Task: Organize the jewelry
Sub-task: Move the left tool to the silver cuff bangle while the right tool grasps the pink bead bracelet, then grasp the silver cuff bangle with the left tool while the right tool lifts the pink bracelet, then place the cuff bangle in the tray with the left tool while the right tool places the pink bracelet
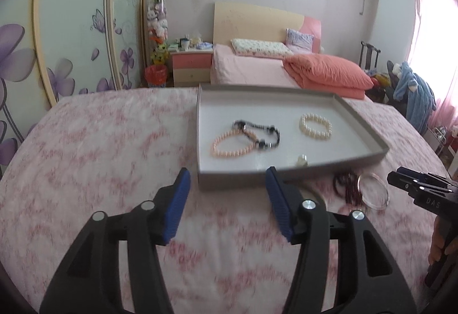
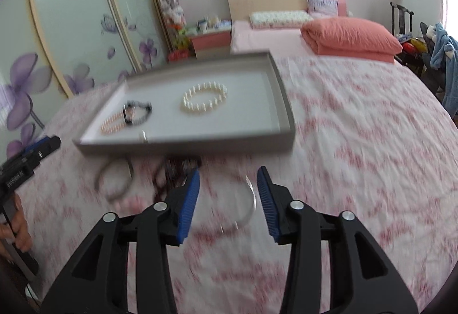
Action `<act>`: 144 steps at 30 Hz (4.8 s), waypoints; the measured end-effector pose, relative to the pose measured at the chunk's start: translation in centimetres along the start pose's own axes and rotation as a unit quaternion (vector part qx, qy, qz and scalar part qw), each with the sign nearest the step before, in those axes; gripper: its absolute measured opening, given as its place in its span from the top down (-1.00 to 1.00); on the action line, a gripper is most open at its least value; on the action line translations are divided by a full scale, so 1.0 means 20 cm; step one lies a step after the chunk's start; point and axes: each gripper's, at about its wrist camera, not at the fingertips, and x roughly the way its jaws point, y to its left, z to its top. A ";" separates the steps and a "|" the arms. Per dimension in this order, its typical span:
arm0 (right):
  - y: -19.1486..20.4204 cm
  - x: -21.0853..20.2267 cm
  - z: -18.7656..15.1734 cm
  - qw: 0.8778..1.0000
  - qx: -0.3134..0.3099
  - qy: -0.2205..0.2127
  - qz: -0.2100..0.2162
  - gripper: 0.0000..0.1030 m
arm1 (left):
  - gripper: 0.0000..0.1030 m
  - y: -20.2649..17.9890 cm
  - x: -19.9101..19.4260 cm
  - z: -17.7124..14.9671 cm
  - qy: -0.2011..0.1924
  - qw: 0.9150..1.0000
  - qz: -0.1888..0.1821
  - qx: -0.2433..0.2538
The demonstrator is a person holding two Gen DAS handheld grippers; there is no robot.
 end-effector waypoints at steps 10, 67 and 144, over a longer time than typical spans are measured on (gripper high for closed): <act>0.07 -0.05 -0.10 0.999 -0.011 0.012 0.044 0.01 | -0.21 0.02 -0.02 -0.09 0.019 1.000 -0.002 0.014; 0.15 -0.01 -0.20 0.996 -0.060 0.051 0.029 0.71 | -0.51 -0.11 0.20 -0.21 0.127 0.991 0.013 0.048; 0.35 -0.68 0.06 0.946 -0.056 -0.318 0.007 0.73 | -0.28 -0.36 -0.58 -0.01 -0.200 0.976 0.067 0.050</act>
